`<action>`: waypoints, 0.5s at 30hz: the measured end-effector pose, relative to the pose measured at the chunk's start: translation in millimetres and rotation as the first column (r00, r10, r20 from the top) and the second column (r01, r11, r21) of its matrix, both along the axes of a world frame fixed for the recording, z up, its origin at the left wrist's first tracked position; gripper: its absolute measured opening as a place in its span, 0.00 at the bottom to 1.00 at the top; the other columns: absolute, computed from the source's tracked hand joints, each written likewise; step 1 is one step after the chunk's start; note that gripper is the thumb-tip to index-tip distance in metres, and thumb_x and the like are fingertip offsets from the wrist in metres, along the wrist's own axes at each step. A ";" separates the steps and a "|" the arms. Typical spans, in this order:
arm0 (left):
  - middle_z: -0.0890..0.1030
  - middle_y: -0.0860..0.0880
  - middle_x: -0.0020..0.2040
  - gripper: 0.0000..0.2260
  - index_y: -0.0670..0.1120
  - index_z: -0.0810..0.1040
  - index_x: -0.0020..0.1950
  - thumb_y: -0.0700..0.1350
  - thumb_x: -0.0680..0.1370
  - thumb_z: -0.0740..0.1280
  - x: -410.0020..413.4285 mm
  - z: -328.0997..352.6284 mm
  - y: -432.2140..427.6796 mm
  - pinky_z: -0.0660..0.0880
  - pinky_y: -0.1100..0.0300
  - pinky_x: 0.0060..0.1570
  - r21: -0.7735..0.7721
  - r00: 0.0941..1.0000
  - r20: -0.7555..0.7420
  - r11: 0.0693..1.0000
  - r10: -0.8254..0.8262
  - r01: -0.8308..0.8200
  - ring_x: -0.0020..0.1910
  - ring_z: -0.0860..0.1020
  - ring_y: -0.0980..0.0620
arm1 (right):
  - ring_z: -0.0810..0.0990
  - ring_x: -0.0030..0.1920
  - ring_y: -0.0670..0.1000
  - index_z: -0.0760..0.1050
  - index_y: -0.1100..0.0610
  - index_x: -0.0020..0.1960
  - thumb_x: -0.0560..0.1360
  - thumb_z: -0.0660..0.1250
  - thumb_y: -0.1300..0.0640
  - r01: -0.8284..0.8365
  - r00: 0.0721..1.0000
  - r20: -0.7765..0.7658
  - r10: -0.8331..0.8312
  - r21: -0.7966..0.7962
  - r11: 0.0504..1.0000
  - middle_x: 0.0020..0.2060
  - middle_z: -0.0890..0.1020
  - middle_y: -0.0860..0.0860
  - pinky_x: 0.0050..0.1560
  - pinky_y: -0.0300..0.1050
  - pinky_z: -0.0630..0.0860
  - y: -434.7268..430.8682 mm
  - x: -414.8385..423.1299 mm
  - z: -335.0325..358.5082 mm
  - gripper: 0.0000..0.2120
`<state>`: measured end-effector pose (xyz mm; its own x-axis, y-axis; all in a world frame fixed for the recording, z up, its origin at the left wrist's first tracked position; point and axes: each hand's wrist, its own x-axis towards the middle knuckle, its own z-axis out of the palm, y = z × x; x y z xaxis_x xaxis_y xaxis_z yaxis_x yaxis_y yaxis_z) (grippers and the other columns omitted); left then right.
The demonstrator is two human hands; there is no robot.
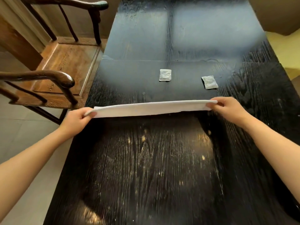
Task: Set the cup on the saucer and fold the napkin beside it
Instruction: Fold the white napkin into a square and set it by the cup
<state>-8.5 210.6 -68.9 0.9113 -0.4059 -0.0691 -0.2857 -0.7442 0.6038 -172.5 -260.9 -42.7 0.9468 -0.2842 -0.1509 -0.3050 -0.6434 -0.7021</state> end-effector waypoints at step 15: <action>0.75 0.48 0.43 0.12 0.45 0.76 0.55 0.49 0.80 0.57 -36.9 -16.7 -57.4 0.64 0.56 0.45 -0.200 0.884 -0.014 0.865 0.466 -0.460 0.44 0.71 0.49 | 0.77 0.42 0.65 0.69 0.61 0.50 0.81 0.53 0.52 0.298 0.954 0.112 -0.277 -0.321 0.899 0.41 0.79 0.66 0.36 0.49 0.63 15.1 -6.8 -32.0 0.12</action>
<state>-45.4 153.2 -85.5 0.9981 0.0612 0.0008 0.0403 -0.6663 0.7446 -179.3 -245.8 -74.7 0.8207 -0.5687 0.0550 -0.4749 -0.7325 -0.4878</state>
